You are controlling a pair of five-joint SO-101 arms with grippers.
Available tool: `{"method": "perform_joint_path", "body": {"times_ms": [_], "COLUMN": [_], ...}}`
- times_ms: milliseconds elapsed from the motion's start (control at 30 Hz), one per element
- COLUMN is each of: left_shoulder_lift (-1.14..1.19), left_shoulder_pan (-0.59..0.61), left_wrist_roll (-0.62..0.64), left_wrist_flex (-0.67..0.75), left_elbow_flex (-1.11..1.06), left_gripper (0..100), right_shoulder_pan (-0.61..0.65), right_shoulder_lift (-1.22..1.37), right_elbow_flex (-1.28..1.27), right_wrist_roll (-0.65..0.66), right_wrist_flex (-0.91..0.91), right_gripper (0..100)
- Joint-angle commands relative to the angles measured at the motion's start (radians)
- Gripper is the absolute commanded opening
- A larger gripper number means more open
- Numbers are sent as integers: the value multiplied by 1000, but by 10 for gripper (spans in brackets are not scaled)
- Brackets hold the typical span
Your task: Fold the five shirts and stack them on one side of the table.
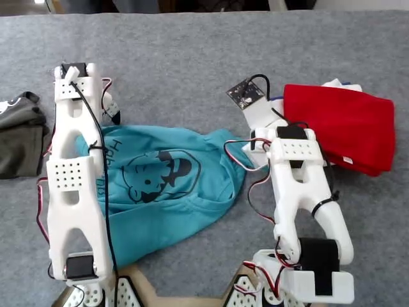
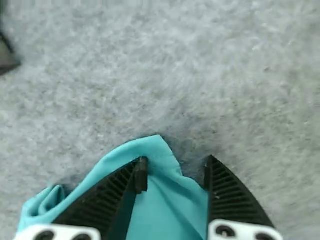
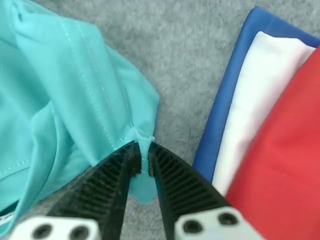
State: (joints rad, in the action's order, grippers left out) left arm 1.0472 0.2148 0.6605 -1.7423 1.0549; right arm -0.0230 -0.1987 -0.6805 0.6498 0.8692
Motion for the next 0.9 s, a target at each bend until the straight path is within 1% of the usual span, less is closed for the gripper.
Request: {"method": "perform_joint_path", "body": {"times_ms": [0,67,167,200,233,333,433,533,600,667,767,867], "left_shoulder_lift": [-54,-46,-54,-57,-55,-54,-54,-52,-52,-51,-32,-12], "left_shoulder_pan": [30,41,47,45,42,28,12,-1,-1,5,12,15], "left_wrist_roll": [-8,-8,-9,-14,-14,-17,-58,-64,-64,-64,-57,-55], "left_wrist_flex": [-11,12,37,43,52,78,100,124,169,224,288,282], "left_elbow_flex": [-74,-88,-25,24,73,236,395,498,501,460,364,318], "left_gripper": [201,171,38,24,40,28,30,30,33,45,120,207], "right_shoulder_pan": [15,15,17,17,17,17,18,43,72,98,121,121], "right_shoulder_lift": [-35,-35,-36,-36,-36,-36,-36,-36,-36,-36,-35,-35], "right_elbow_flex": [4,4,24,39,61,154,249,321,341,338,311,275], "right_wrist_roll": [-11,-11,-18,-31,-46,-106,-163,-212,-213,-215,-213,-212], "right_wrist_flex": [-14,-14,-14,-14,-14,-12,-14,-14,-17,-44,-83,-104], "right_gripper": [14,14,14,14,14,14,14,14,14,14,14,14]}}
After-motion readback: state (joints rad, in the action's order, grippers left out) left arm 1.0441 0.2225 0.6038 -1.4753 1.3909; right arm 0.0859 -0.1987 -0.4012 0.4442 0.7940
